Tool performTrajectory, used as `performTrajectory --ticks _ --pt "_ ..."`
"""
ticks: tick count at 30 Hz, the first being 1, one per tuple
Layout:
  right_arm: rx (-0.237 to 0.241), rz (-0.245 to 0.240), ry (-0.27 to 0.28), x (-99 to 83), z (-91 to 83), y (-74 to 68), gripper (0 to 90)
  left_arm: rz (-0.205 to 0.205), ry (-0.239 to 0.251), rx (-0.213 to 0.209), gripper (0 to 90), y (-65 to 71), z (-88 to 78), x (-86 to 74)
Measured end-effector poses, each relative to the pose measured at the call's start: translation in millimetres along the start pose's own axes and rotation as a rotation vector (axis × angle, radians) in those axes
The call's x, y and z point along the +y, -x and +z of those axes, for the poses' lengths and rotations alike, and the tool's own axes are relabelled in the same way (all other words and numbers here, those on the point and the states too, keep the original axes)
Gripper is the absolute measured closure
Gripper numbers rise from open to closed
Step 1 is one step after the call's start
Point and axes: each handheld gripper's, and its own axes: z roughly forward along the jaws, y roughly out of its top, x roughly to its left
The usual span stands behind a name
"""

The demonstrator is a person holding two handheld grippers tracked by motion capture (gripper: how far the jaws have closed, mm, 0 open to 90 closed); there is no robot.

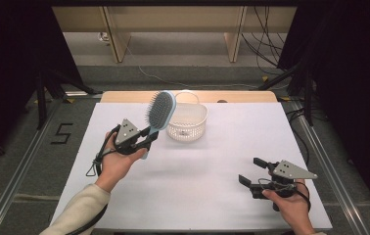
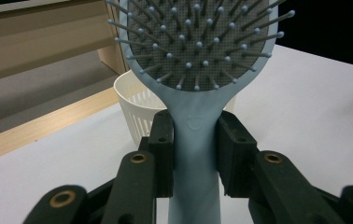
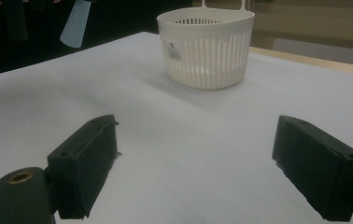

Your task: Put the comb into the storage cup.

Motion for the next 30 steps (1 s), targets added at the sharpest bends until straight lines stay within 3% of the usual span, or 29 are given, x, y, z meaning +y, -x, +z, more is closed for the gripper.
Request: performTrajectory --ticks 30 --pt "0.001 -0.003 0.001 0.0 -0.2 0.1 14.9 0.003 0.015 0.003 69.5 -0.6 8.7 8.6"
